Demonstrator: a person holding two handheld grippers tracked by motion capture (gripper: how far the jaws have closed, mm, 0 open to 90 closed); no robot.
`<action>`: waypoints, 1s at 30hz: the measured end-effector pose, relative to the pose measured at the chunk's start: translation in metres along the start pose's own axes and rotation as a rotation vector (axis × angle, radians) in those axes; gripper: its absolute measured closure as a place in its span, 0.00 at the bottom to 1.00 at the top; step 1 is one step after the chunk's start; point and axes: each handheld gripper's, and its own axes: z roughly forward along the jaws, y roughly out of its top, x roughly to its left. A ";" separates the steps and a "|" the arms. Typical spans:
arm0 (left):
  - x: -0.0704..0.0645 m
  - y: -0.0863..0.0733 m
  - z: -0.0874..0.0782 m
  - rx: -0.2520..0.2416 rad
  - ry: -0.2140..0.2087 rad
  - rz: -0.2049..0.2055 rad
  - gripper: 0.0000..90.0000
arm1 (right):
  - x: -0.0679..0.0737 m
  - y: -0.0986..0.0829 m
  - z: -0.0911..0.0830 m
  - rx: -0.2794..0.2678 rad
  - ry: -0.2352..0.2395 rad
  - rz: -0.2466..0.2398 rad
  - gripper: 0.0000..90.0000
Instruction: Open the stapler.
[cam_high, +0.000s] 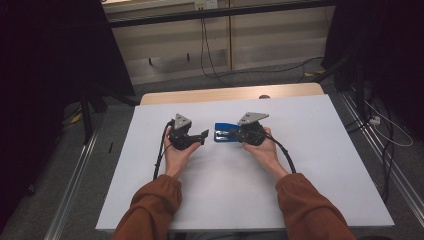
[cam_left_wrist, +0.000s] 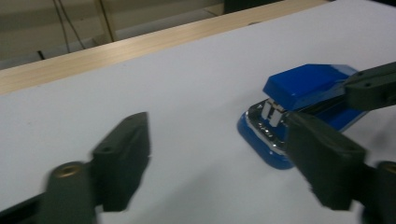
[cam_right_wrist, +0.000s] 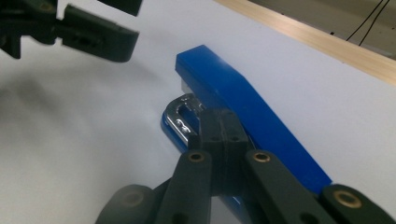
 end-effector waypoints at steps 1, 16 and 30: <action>0.000 0.000 0.000 0.000 0.000 0.000 0.34 | 0.000 0.000 0.000 0.000 0.000 0.000 1.00; -0.009 0.000 0.001 -0.003 -0.076 0.041 0.98 | 0.007 0.001 0.013 0.036 0.015 -0.033 1.00; -0.011 -0.003 0.008 0.022 -0.090 0.048 1.00 | 0.003 -0.007 0.017 0.084 0.001 -0.040 1.00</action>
